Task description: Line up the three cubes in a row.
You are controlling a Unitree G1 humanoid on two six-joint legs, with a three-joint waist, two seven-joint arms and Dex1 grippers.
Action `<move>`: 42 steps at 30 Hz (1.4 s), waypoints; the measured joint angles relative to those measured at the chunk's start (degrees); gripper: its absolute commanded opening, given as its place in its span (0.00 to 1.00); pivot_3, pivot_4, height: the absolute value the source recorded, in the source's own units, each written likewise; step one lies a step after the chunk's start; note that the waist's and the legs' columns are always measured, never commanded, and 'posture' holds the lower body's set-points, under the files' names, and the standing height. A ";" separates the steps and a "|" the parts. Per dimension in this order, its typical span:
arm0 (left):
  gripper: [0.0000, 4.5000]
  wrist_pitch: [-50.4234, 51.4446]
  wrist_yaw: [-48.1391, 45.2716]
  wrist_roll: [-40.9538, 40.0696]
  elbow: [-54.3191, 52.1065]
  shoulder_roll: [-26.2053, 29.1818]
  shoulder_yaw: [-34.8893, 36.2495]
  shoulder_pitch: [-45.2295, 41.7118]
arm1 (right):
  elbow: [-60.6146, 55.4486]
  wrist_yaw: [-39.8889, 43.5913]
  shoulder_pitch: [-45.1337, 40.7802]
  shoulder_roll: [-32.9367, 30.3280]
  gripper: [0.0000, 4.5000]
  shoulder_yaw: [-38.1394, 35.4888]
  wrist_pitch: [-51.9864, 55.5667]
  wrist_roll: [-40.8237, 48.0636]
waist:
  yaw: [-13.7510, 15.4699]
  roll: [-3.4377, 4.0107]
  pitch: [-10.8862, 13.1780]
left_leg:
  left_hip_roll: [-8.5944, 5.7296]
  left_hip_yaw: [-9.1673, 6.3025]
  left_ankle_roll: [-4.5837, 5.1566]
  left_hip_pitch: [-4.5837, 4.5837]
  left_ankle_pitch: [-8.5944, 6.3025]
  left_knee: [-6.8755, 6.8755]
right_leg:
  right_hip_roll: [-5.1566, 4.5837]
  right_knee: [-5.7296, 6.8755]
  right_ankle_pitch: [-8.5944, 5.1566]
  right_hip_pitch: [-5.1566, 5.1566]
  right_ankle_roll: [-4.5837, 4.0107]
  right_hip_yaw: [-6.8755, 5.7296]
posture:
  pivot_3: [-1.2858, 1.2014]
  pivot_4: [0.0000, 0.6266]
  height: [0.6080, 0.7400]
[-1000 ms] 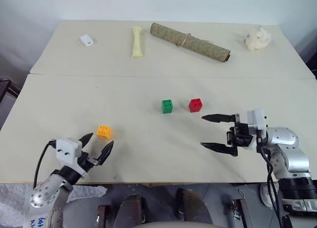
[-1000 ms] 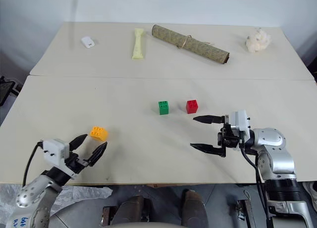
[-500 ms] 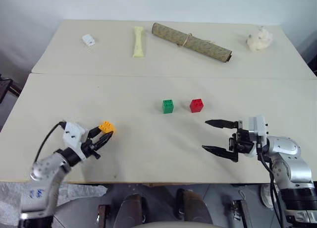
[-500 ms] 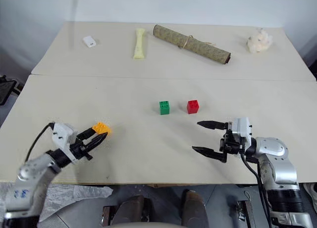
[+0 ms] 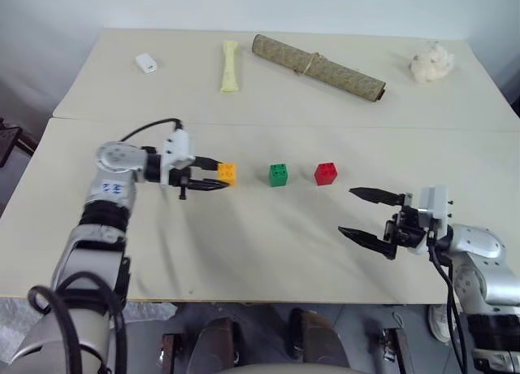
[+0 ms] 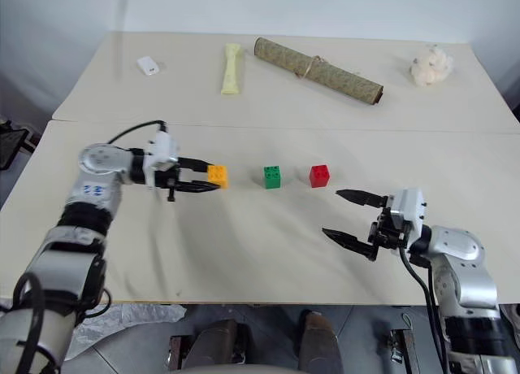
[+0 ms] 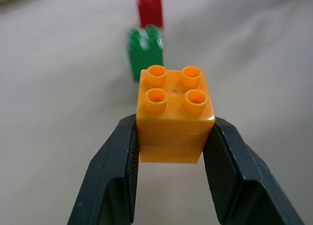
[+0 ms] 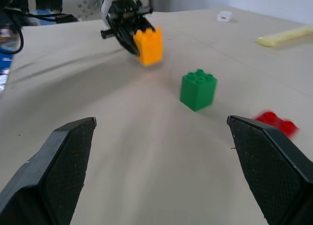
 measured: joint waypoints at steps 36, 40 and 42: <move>0.99 4.32 -1.81 -9.22 -16.06 8.06 17.79 21.87 | 7.78 2.28 -4.68 -0.02 1.00 -2.50 -2.33 -0.08 | -0.81 -0.05 0.01 | 0.07 -0.12 0.05 0.05 0.02 0.26 | -0.11 0.26 0.04 0.03 0.05 0.06 | 0.52 0.24 1.00; 0.99 8.61 3.88 -10.55 -27.96 4.64 17.58 28.70 | 10.85 3.35 -7.16 0.03 1.00 -1.22 -3.19 -0.86 | -0.05 -0.04 0.01 | 0.04 -0.19 0.06 0.02 0.02 0.42 | -0.16 0.34 0.04 0.08 0.05 0.04 | 0.52 0.24 1.00; 0.99 11.20 7.58 -10.59 -33.99 2.15 16.11 30.89 | 11.15 3.42 -7.29 0.08 1.00 -1.17 -3.35 -0.90 | 0.21 -0.04 0.01 | 0.05 -0.20 0.06 -0.01 0.01 0.49 | -0.15 0.34 0.04 0.08 0.05 0.03 | 0.52 0.24 1.00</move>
